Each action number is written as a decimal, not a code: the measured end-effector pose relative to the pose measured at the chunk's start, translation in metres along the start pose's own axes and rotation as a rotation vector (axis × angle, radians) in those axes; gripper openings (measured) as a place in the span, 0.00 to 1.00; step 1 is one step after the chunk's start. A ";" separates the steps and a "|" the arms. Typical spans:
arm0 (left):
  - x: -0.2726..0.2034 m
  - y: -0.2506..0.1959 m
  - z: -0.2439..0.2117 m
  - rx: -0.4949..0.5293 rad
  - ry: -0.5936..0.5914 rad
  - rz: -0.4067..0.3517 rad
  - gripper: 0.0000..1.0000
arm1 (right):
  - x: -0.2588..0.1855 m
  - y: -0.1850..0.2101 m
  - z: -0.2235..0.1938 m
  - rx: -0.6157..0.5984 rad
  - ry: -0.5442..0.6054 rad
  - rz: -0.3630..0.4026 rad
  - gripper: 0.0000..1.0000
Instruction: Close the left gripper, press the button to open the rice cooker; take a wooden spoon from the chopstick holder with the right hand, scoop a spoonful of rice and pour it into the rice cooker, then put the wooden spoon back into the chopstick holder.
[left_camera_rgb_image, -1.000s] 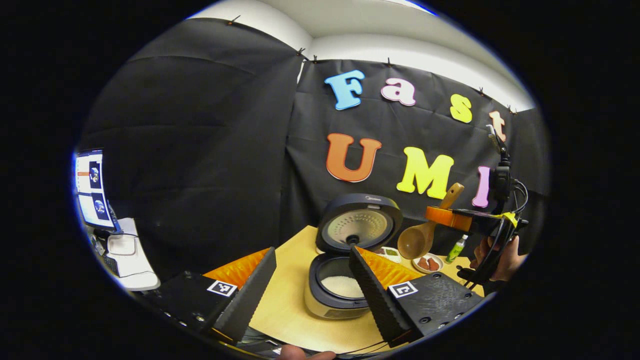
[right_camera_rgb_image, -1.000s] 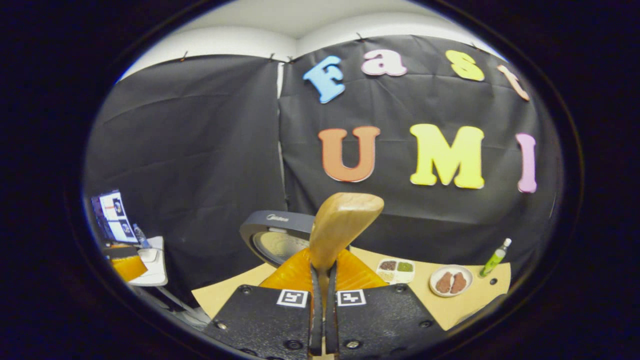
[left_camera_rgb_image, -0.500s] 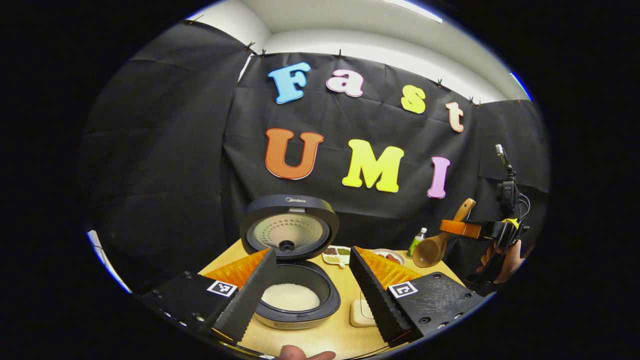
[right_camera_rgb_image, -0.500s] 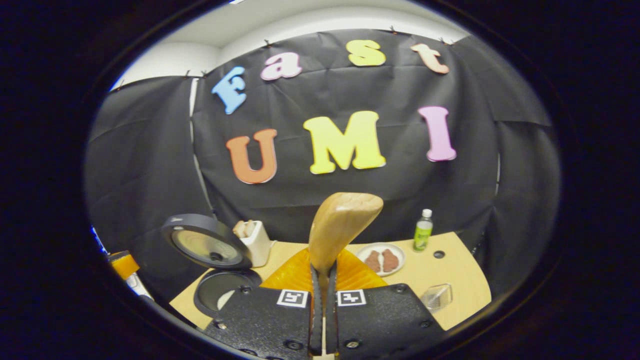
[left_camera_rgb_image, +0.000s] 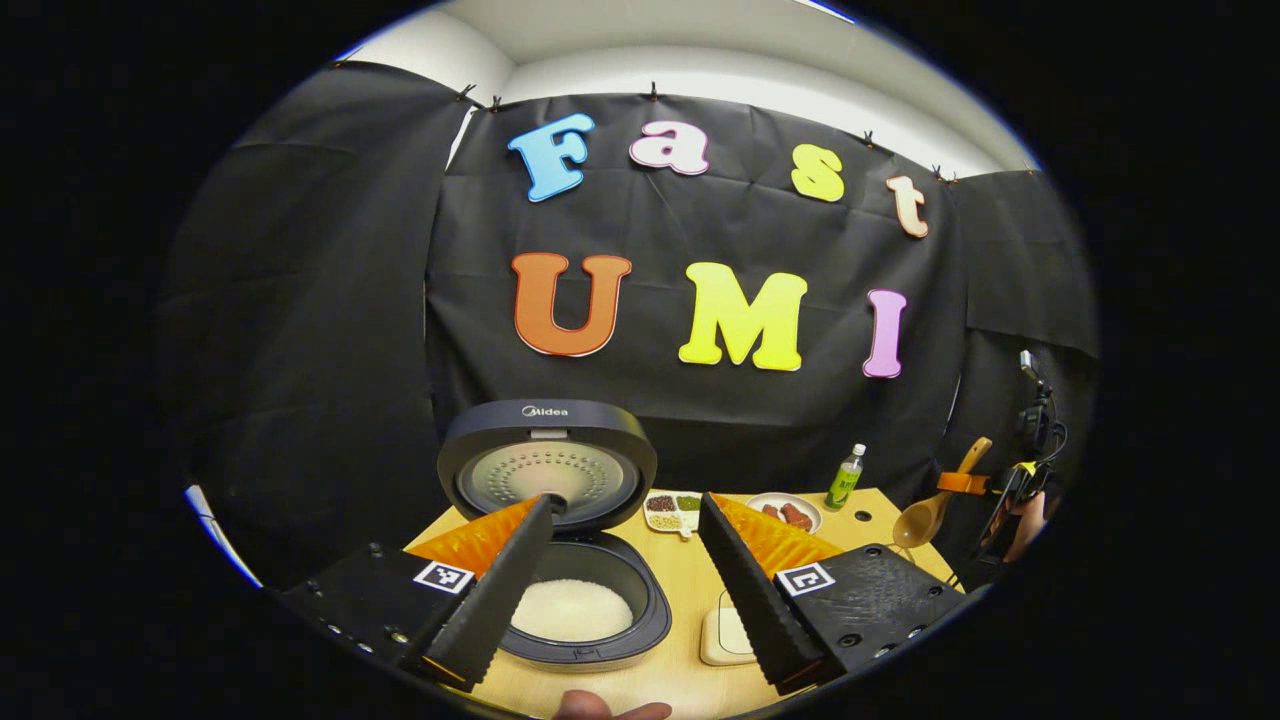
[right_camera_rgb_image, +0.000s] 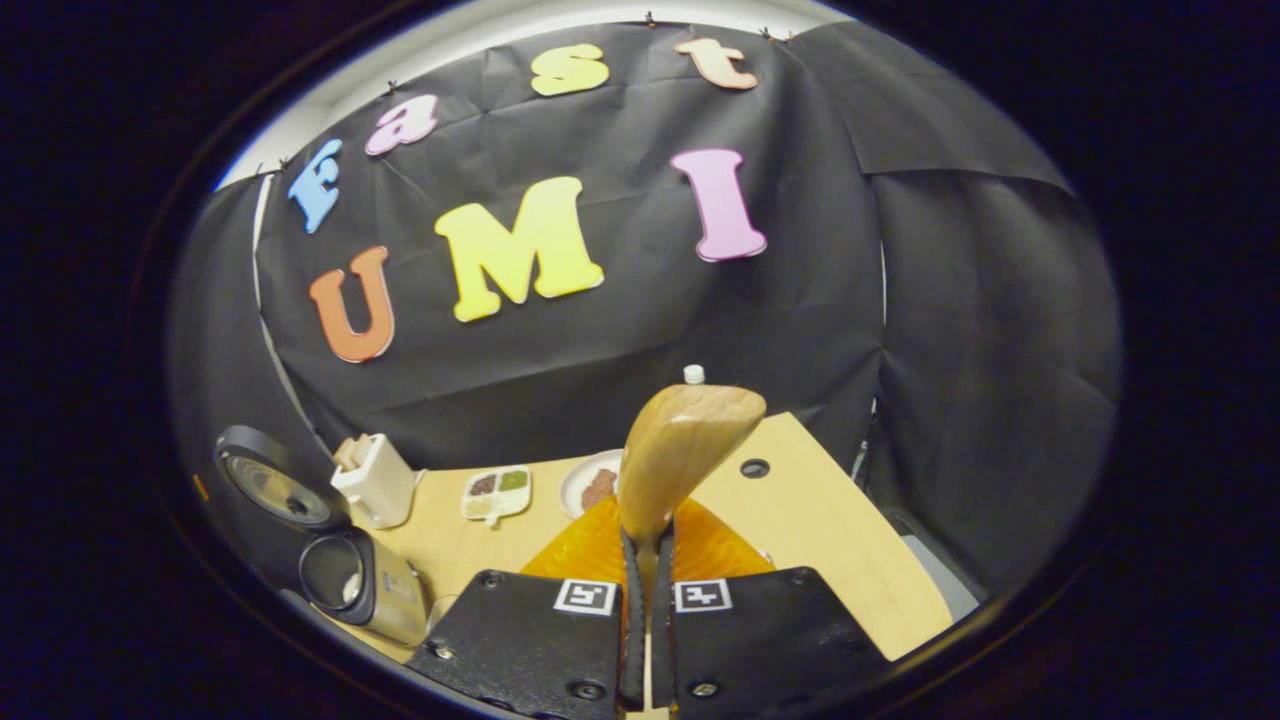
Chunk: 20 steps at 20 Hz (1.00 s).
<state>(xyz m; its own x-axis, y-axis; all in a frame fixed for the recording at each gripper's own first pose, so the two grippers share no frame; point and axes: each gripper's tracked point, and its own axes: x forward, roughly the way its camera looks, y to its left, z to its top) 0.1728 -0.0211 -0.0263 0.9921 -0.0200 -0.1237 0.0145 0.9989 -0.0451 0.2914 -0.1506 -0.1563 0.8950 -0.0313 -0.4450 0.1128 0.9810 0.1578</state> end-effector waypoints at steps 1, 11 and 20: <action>0.003 -0.002 0.000 -0.001 0.007 0.007 0.95 | 0.009 -0.010 -0.004 -0.003 0.010 -0.010 0.08; 0.018 -0.009 -0.003 0.002 0.045 0.053 0.95 | 0.073 -0.076 -0.056 0.022 0.081 -0.037 0.08; 0.019 -0.006 -0.001 0.005 0.055 0.080 0.95 | 0.098 -0.090 -0.102 0.063 0.106 -0.001 0.09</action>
<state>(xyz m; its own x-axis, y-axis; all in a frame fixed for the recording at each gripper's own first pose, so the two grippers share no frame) 0.1918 -0.0274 -0.0293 0.9819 0.0572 -0.1806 -0.0633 0.9976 -0.0285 0.3250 -0.2220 -0.3043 0.8446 -0.0082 -0.5353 0.1433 0.9669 0.2113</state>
